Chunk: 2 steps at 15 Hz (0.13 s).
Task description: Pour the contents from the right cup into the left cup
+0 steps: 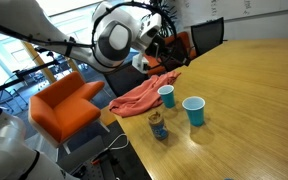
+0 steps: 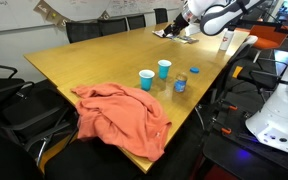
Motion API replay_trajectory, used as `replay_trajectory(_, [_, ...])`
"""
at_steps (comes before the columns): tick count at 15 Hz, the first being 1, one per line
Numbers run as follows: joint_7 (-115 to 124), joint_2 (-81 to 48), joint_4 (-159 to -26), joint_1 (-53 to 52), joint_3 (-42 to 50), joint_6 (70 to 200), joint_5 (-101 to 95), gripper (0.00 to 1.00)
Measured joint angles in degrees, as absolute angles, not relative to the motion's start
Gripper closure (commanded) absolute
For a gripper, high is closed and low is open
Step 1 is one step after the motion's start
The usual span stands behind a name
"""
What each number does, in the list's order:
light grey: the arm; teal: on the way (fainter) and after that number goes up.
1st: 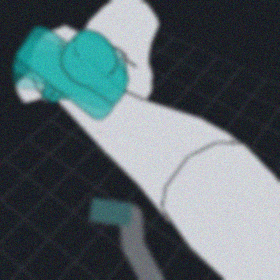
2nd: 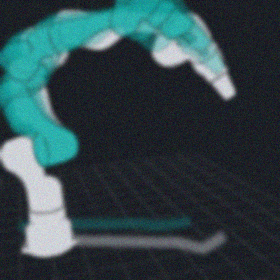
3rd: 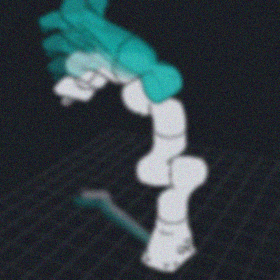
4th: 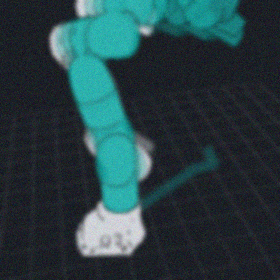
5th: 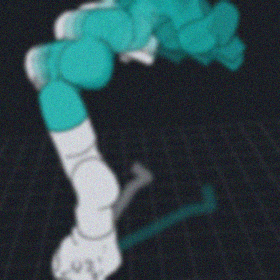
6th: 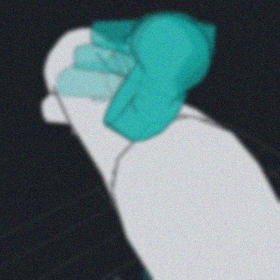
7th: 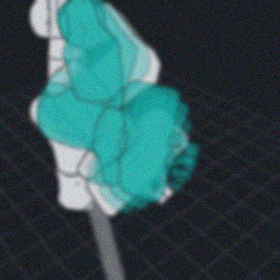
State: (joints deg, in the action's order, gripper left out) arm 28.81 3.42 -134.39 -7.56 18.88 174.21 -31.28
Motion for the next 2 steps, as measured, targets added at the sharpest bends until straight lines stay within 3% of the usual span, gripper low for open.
replay_trajectory(2, [31.6, 6.5, -136.2, -6.9, 18.9, 174.2, -34.8, 0.0])
